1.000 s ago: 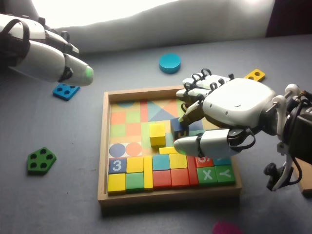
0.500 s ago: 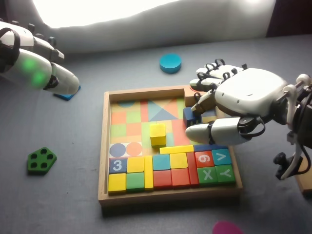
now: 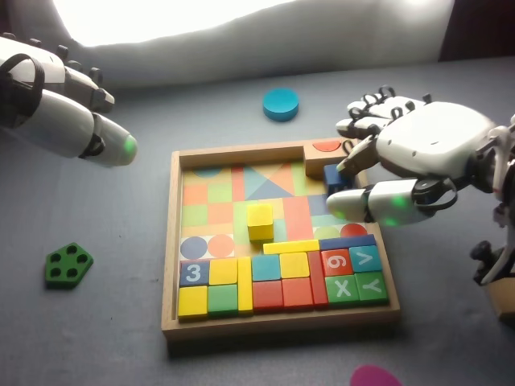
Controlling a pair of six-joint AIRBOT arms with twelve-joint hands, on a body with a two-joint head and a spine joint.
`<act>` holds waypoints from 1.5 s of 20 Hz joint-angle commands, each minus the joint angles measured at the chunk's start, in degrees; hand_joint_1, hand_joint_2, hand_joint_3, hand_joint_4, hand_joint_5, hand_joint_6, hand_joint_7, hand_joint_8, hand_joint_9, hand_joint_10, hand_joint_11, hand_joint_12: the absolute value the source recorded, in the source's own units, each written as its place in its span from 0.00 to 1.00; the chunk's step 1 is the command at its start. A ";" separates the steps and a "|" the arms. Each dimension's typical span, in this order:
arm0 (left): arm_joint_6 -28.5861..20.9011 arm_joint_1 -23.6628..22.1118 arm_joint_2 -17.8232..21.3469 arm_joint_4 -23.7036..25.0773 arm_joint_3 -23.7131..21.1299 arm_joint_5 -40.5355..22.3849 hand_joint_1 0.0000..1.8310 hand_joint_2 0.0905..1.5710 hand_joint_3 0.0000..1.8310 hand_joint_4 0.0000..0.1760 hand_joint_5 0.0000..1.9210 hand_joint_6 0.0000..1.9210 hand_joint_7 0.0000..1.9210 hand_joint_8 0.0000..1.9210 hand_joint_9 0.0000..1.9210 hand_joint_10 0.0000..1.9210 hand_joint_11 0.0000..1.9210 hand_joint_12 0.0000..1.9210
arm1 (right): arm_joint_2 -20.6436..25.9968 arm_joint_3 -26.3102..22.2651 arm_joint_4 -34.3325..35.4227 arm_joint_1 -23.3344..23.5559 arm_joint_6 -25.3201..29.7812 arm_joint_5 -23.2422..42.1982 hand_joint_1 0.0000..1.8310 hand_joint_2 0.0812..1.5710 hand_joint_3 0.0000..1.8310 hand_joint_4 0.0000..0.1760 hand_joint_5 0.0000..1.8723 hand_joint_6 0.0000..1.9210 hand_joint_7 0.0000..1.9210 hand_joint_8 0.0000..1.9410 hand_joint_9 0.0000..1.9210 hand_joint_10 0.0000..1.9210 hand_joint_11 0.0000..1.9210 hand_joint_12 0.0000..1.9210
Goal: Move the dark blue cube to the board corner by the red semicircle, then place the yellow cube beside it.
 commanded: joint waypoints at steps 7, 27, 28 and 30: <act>-0.83 -1.28 0.05 2.33 -0.12 -3.39 0.00 0.74 0.00 0.07 0.08 0.00 0.07 0.00 0.06 0.00 0.00 0.24 | 0.83 0.91 -0.60 0.51 -0.05 6.41 0.00 0.74 0.00 0.00 0.39 0.00 0.09 0.00 0.00 0.00 0.00 0.00; 5.11 -2.71 -0.01 -3.66 1.95 -4.65 0.00 0.75 0.00 0.07 0.08 0.00 0.07 0.00 0.06 0.00 0.00 0.24 | 1.51 -0.50 -0.60 2.94 0.68 5.67 0.00 0.74 0.00 0.00 0.39 0.00 0.09 0.00 0.00 0.00 0.00 0.00; 5.11 -2.69 0.00 -3.67 1.80 -4.42 0.00 0.75 0.00 0.11 0.07 0.00 0.07 0.00 0.06 0.00 0.00 0.24 | 1.39 -0.50 -0.60 2.64 0.68 5.39 0.00 0.74 0.00 0.00 0.39 0.00 0.10 0.00 0.00 0.00 0.00 0.00; 5.14 -2.64 0.02 -4.06 1.63 -4.27 0.00 0.75 0.00 0.12 0.07 0.00 0.07 0.00 0.06 0.00 0.00 0.24 | 1.18 -0.49 -0.60 2.05 0.61 5.25 0.00 0.74 0.00 0.00 0.39 0.00 0.10 0.00 0.00 0.00 0.00 0.00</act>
